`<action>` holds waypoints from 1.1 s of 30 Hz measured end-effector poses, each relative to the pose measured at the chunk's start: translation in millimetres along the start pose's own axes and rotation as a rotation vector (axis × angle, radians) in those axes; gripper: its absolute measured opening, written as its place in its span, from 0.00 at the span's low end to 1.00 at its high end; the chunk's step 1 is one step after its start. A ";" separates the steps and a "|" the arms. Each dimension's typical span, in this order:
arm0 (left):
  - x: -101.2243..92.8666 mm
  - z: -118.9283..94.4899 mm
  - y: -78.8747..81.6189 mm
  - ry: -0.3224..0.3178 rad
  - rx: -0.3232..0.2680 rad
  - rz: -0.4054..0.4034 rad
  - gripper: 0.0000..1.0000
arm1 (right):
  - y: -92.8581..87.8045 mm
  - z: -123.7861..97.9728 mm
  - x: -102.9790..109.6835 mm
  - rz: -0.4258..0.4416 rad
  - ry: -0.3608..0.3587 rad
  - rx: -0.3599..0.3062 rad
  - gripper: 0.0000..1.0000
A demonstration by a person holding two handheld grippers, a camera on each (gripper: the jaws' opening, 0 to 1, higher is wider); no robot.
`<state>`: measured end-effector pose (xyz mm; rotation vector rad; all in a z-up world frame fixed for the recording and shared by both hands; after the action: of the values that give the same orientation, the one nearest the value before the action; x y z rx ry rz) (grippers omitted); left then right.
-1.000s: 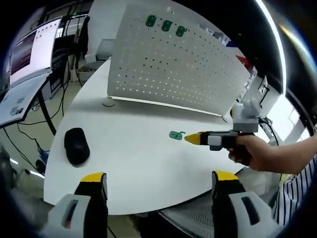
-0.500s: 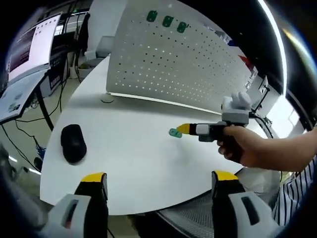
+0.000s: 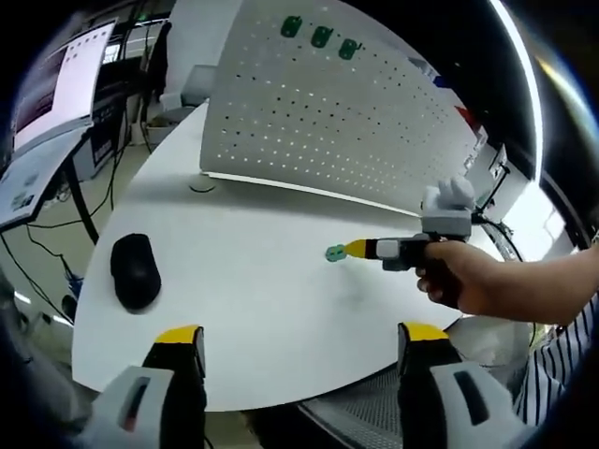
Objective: Insert the hook assembly into the mounting plate slot until the hook locks in place.
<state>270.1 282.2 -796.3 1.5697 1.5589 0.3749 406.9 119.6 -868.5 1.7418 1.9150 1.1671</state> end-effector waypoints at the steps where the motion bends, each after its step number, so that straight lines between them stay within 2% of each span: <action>1: -0.9 1.0 0.7 -0.003 0.000 0.001 0.87 | 1.0 -1.0 -1.8 0.002 -0.003 -0.001 0.16; 10: -6.5 4.0 0.1 -0.024 0.004 0.010 0.86 | 5.1 4.2 5.7 0.068 0.012 -0.020 0.15; 13: -4.0 0.6 -2.3 -0.021 0.010 0.011 0.86 | 0.1 7.7 4.0 0.123 0.003 -0.006 0.09; 19: 5.8 -5.5 -5.7 -0.007 0.010 -0.004 0.86 | 4.8 6.4 -2.5 0.122 -0.011 -0.013 0.01; 24: 7.2 -4.1 -7.2 -0.005 0.017 -0.005 0.86 | 6.5 5.9 -6.5 0.124 -0.015 -0.008 0.00; 27: 4.3 -3.1 -5.3 -0.014 0.017 0.002 0.86 | 6.8 6.8 -9.4 0.173 -0.011 0.000 0.00; 33: 3.6 -2.7 -2.8 -0.019 0.011 0.005 0.85 | 14.3 2.5 -11.3 0.164 -0.010 -0.022 0.00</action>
<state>266.9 286.1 -798.1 1.5814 1.5446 0.3539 421.0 109.1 -863.0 1.9190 1.7744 1.2275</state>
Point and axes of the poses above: the point that each gripper's makers call its tool centre point, and the gripper's own axes: z roughly forward along the fingers, x roughly to its left, y roughly out of its top, the point moved 1 cm from there along -z, roughly backward along the fingers, and after that the axes turned 6 degrees about -x, right-handed, at the moved point
